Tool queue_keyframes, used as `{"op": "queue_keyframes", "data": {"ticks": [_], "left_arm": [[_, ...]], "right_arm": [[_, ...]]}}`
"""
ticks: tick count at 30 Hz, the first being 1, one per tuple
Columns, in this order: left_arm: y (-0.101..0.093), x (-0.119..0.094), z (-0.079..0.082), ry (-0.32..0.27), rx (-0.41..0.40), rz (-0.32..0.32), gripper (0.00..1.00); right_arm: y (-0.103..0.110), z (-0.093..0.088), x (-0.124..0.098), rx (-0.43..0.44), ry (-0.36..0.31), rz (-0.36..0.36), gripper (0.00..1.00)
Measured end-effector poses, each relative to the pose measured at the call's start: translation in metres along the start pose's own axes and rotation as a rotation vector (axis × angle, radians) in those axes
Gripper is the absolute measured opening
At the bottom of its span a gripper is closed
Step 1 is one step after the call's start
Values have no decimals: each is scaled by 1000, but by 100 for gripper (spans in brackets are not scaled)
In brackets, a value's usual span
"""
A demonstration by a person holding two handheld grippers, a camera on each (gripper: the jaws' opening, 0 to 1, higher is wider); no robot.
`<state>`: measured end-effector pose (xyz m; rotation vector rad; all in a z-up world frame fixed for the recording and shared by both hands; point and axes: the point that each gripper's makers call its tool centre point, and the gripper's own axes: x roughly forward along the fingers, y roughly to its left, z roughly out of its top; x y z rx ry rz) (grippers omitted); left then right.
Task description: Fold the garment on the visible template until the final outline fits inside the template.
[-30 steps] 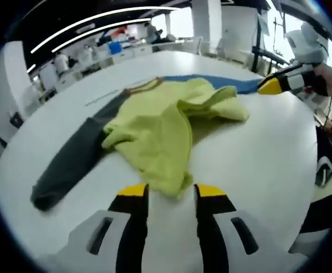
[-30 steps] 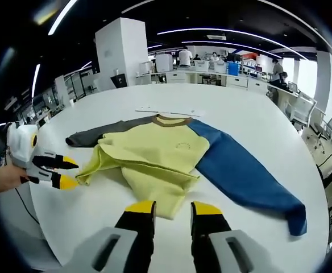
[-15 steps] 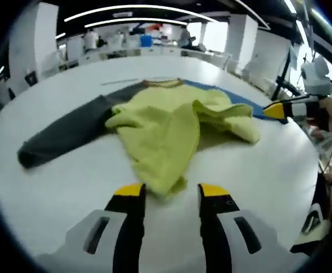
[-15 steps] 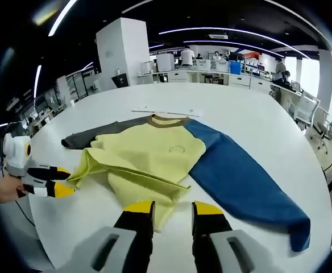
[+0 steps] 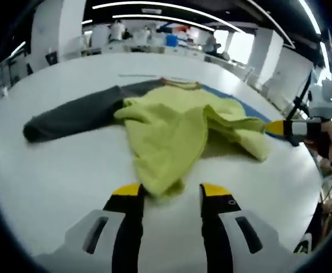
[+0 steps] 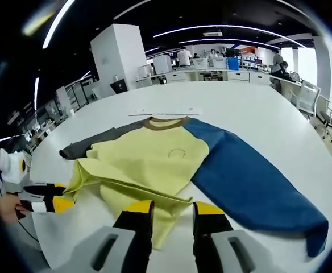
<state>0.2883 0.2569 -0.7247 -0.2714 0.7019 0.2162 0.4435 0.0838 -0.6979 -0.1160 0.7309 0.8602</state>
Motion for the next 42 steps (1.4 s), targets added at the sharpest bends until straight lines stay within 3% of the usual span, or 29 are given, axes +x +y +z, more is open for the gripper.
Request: {"op": "queue_keyframes", "data": {"ticks": [4, 9, 11, 19, 26, 30, 38, 42], "left_arm": [[4, 2, 2, -5, -42, 18, 26], [7, 3, 2, -8, -8, 48, 19], [11, 3, 1, -1, 45, 69, 17], [3, 2, -2, 4, 6, 38, 7], [3, -1, -3, 19, 24, 22, 3], [7, -7, -3, 32, 93, 26, 3], [16, -23, 0, 40, 140, 19, 2], [27, -34, 8, 26, 248, 53, 2]], "right_arm": [[-1, -1, 1, -3, 1, -1, 22], [-3, -3, 2, -14, 6, -7, 18], [-3, -5, 4, -16, 12, -8, 16], [-4, -7, 6, -19, 6, -18, 7], [-4, -1, 4, -24, -14, -21, 0], [-3, 2, -2, -29, -29, -19, 0], [1, 5, -22, -22, -44, -8, 0], [5, 6, -35, -31, -56, -1, 0]]}}
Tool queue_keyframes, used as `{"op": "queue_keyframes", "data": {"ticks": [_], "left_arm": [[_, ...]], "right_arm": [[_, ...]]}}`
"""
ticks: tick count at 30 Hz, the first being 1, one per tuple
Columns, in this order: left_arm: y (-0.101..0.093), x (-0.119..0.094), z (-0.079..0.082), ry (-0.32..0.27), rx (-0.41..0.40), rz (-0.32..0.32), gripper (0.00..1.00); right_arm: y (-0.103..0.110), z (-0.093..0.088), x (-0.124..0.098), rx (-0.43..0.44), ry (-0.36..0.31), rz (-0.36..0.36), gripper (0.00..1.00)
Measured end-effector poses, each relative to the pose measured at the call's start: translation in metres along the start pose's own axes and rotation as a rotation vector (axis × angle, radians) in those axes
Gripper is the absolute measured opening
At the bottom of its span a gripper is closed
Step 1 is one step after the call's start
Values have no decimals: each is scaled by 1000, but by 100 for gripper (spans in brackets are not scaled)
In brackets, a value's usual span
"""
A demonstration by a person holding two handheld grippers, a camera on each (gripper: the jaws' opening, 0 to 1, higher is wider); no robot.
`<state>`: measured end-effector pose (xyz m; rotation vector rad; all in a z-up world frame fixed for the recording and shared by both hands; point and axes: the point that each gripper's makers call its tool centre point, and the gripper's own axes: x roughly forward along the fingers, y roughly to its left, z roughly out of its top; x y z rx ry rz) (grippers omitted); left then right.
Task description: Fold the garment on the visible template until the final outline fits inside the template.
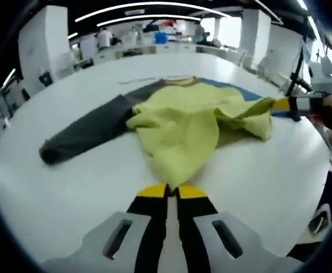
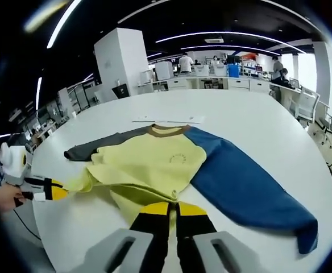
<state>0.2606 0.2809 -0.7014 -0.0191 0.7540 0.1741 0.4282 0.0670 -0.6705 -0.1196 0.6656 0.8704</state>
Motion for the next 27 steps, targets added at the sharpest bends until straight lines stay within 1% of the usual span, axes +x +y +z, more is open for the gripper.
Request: {"op": "queue_keyframes", "data": {"ticks": [2, 4, 7, 11, 13, 15, 17, 18, 19, 20, 21, 27], "left_arm": [[1, -6, 2, -8, 5, -11, 2], [4, -11, 6, -16, 55, -6, 2], [6, -18, 8, -19, 49, -24, 2], [8, -29, 9, -14, 82, -53, 2], [8, -33, 8, -12, 93, -62, 2], [7, -39, 6, -4, 126, -76, 2], [6, -44, 4, -2, 135, -93, 2], [6, -47, 5, -15, 131, -100, 2], [6, -49, 4, -22, 149, -102, 2], [7, -50, 3, -14, 180, -100, 2], [8, -53, -1, 0, 194, -96, 2], [10, -64, -11, 15, 190, -127, 2]], "right_arm": [[3, 1, -7, -8, -8, 5, 0], [7, 1, -14, -16, -13, 8, 0], [12, 0, -23, -21, -18, 16, 0], [18, -1, -37, -26, -26, 22, 0], [22, -3, -43, -32, -25, 25, 0], [25, -5, -49, -39, -23, 28, 0], [27, -7, -54, -43, -23, 29, 0], [28, -9, -57, -44, -22, 26, 0], [28, -10, -59, -46, -21, 24, 0], [29, -12, -61, -48, -19, 23, 0], [30, -15, -64, -49, -17, 21, 0], [34, -30, -78, -37, -9, 11, 0]]}}
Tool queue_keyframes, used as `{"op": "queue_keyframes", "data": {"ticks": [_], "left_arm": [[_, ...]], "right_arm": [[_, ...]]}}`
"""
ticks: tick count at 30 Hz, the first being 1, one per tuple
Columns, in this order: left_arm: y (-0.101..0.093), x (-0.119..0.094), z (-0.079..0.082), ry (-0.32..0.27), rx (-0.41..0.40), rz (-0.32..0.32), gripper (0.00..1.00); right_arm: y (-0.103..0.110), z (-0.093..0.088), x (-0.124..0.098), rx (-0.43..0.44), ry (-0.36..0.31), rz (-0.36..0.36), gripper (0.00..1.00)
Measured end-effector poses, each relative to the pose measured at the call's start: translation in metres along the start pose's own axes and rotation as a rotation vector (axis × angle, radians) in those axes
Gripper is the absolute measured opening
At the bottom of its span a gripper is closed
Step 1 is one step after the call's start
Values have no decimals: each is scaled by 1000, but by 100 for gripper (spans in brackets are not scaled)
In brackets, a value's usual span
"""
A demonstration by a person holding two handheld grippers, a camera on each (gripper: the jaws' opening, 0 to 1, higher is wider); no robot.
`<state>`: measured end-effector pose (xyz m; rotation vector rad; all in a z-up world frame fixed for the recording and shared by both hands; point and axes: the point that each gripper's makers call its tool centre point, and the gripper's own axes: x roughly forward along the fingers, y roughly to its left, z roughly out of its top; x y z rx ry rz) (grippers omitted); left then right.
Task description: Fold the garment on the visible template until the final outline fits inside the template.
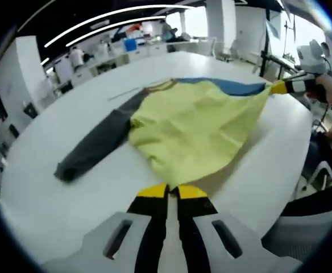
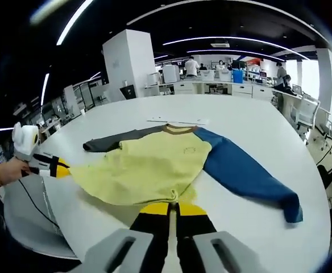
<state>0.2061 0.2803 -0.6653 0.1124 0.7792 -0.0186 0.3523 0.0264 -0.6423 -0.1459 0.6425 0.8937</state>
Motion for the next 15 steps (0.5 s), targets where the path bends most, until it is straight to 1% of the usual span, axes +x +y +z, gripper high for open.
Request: {"op": "queue_keyframes", "data": {"ticks": [4, 7, 9, 15], "left_arm": [[-2, -6, -4, 7, 20, -10, 2], [-4, -10, -8, 9, 58, -9, 2], [-4, -10, -13, 19, 86, -6, 2], [-9, -14, -22, 31, 123, -11, 2]], "right_arm": [[3, -10, -9, 7, 6, -10, 0], [7, -17, -16, 2, 8, -20, 0], [10, -22, -18, 5, 12, -24, 0], [19, -34, -23, -9, 27, -37, 0]]}}
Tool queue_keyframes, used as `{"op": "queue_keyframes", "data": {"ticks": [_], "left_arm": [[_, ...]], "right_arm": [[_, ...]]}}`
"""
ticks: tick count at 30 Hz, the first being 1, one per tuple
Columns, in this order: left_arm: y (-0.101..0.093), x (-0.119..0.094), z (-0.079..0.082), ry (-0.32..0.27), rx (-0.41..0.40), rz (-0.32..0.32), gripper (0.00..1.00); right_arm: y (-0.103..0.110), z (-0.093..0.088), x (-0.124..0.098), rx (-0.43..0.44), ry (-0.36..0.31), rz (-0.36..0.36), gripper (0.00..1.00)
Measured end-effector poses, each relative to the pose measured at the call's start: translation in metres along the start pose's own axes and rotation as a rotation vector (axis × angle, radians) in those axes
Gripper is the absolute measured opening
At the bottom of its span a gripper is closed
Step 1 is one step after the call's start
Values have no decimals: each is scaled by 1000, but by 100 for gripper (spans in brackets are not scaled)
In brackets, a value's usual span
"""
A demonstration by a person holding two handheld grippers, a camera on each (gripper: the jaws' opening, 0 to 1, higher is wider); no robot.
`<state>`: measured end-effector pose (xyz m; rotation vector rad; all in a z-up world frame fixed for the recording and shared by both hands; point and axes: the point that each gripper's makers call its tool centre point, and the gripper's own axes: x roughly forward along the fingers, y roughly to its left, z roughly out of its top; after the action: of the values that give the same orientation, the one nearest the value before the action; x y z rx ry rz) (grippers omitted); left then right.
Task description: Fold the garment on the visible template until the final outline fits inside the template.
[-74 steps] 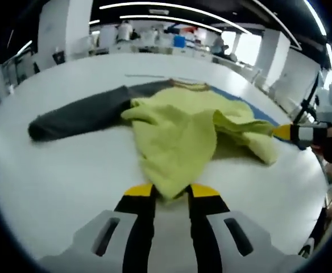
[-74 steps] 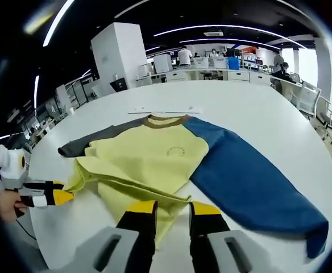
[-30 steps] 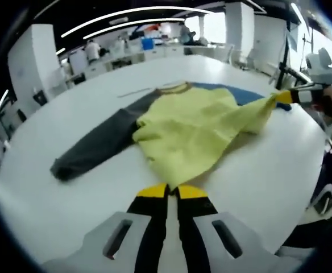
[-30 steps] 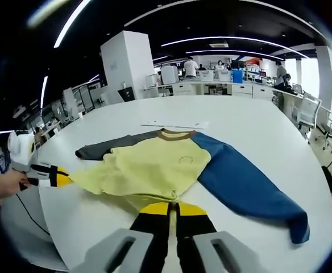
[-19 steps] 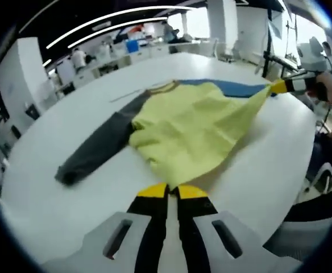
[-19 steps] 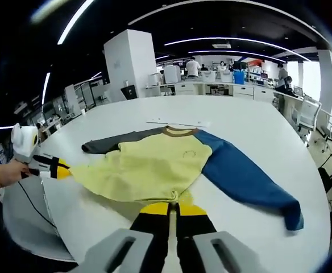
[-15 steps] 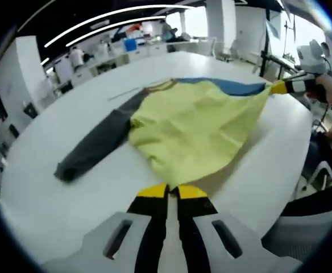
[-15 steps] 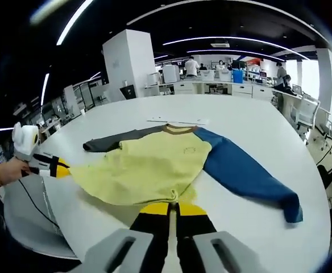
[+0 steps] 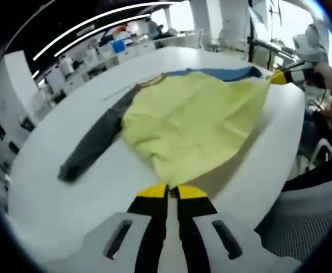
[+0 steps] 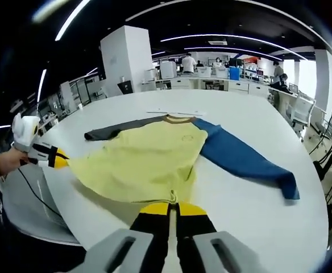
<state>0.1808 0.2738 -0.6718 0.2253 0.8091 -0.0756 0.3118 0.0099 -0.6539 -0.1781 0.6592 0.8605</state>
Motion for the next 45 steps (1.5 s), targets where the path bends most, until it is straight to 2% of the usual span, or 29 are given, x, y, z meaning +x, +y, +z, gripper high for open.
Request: {"op": "queue_keyframes", "data": {"ticks": [3, 7, 11, 14, 18, 25, 35, 39, 45], "left_arm": [[-1, -2, -4, 14, 17, -1, 2], [-2, -3, -15, 57, 37, 6, 2], [-5, -3, -20, 72, 27, 3, 2], [-5, -4, -26, 96, 63, 19, 2], [-5, -1, -34, 106, 13, 10, 0], [-1, 1, -41, 115, -38, 16, 0], [-3, -1, -43, 121, -44, 6, 0], [-8, -5, -43, 118, -92, -22, 0], [5, -14, -47, 110, -137, 11, 4]], "right_arm": [[-5, -7, 0, -9, 10, -12, 0], [0, -25, 2, -34, 48, -25, 0], [-4, -40, 7, -48, 69, -28, 0], [-4, -47, 7, -36, 78, -32, 0], [-6, -57, 8, -73, 110, -51, 0], [-7, -61, 9, -56, 115, -53, 0], [-5, -63, 8, -66, 129, -50, 0], [-5, -62, 5, -21, 132, -42, 7], [-6, -51, -2, 31, 111, -39, 17]]}}
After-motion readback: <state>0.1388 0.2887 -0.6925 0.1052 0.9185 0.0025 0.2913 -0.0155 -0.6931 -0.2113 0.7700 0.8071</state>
